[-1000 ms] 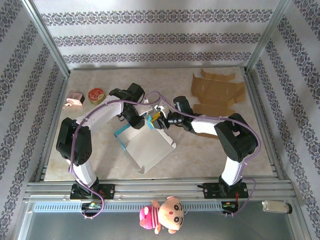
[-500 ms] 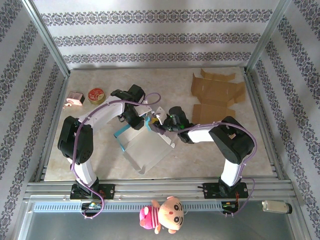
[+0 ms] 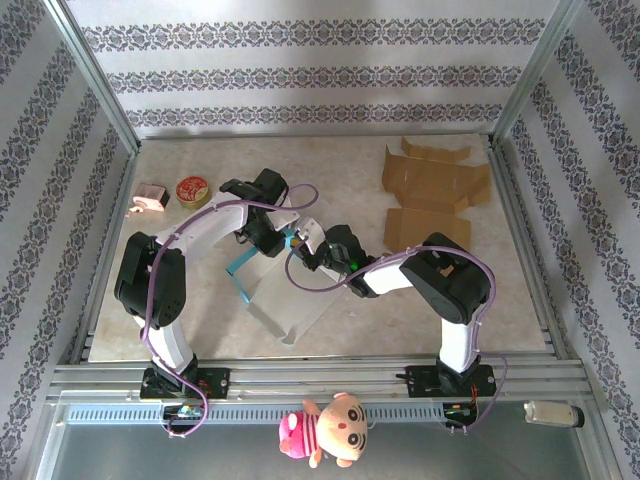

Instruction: Fold the paper box

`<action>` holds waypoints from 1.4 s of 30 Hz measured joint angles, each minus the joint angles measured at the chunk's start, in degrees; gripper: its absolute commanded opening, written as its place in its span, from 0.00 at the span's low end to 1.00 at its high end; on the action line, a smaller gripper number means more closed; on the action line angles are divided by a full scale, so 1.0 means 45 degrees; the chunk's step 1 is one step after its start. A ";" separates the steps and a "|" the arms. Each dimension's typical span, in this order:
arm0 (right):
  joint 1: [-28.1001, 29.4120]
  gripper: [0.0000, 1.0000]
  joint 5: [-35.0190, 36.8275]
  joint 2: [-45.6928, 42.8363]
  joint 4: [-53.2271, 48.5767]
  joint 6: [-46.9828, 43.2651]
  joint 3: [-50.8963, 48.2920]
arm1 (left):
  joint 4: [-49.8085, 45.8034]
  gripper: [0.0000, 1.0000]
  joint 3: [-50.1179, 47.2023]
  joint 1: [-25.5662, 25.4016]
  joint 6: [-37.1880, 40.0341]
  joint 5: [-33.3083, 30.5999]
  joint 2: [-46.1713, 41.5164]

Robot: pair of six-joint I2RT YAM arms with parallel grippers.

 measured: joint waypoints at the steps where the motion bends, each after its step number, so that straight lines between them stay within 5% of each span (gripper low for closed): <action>1: 0.0044 0.13 0.0170 0.0034 0.0058 0.0000 0.0015 | 0.0049 0.25 -0.0039 0.0000 -0.0029 -0.0073 -0.0039; 6: 0.0296 0.10 0.0593 0.0262 0.0393 0.0044 0.0136 | 0.0797 0.53 -0.0675 -0.0063 -0.0437 -0.0029 -0.0364; 16: 0.0495 0.08 0.0612 0.0345 0.1656 0.0049 0.0219 | 0.1982 0.69 -0.1530 -0.0068 -0.2229 -0.0131 -0.2977; 29: 0.0495 0.08 0.0670 0.0811 0.1200 0.0005 0.0272 | 0.1423 0.64 -0.1821 0.1511 -0.6057 0.0840 -0.3701; 38: 0.0491 0.10 0.0670 0.0845 0.1214 0.0024 0.0272 | 0.2123 0.41 -0.3279 0.2939 -0.7698 0.3371 -0.3973; 42: 0.0486 0.20 0.0665 0.0962 0.1277 0.0165 0.0325 | 0.2327 0.36 -0.3371 0.2934 -0.7776 0.4148 -0.3837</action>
